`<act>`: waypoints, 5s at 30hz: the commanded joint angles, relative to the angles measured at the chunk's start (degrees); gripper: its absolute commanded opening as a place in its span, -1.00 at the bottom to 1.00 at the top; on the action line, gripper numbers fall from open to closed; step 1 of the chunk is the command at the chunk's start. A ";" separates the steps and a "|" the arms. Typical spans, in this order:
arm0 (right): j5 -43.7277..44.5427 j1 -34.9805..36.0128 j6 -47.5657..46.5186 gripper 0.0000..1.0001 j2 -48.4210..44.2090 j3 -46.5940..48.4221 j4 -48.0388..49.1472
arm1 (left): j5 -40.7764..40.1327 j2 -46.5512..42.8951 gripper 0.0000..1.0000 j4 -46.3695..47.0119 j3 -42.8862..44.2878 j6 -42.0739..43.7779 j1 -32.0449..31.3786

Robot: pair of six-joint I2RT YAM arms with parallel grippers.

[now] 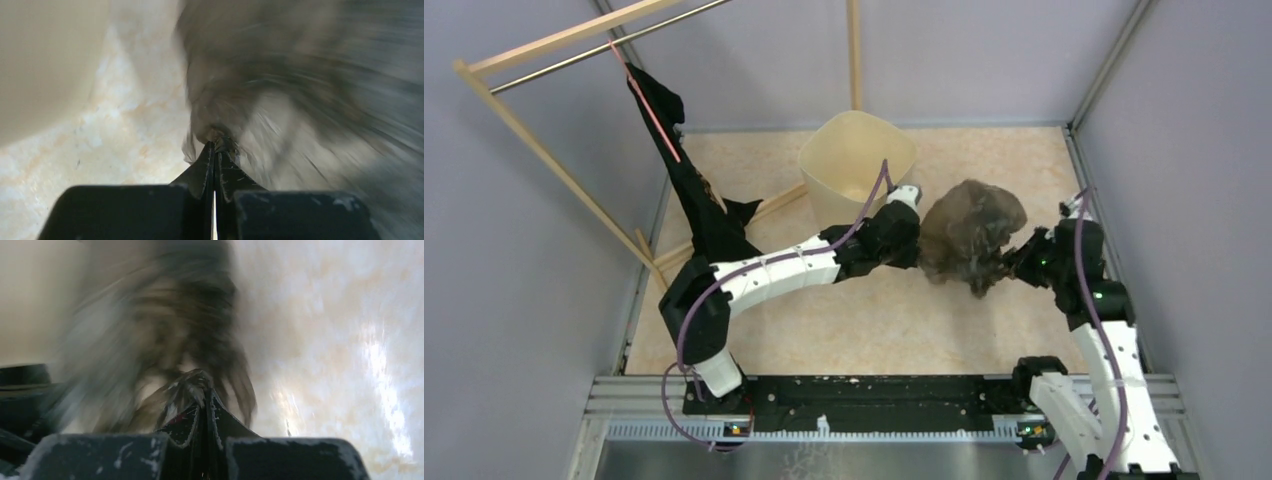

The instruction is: Put the trash bags into the trash bin

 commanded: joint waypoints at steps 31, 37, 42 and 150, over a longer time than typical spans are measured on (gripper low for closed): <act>5.14 2.44 -3.82 -1.00 -0.17 57.27 -3.41 | 5.31 -17.63 -1.00 7.84 28.07 18.91 -11.55; 3.35 2.85 -5.59 -1.00 -11.16 42.36 5.95 | -0.66 -23.54 -1.00 15.91 7.74 13.85 -11.87; 0.00 4.12 -1.16 -1.00 -17.71 11.56 -3.76 | -7.14 -20.43 -1.00 5.65 -7.27 3.34 -11.85; -7.12 7.01 -3.43 -1.00 -12.44 24.01 3.17 | -14.30 -37.51 -1.00 2.70 -14.11 3.41 -12.29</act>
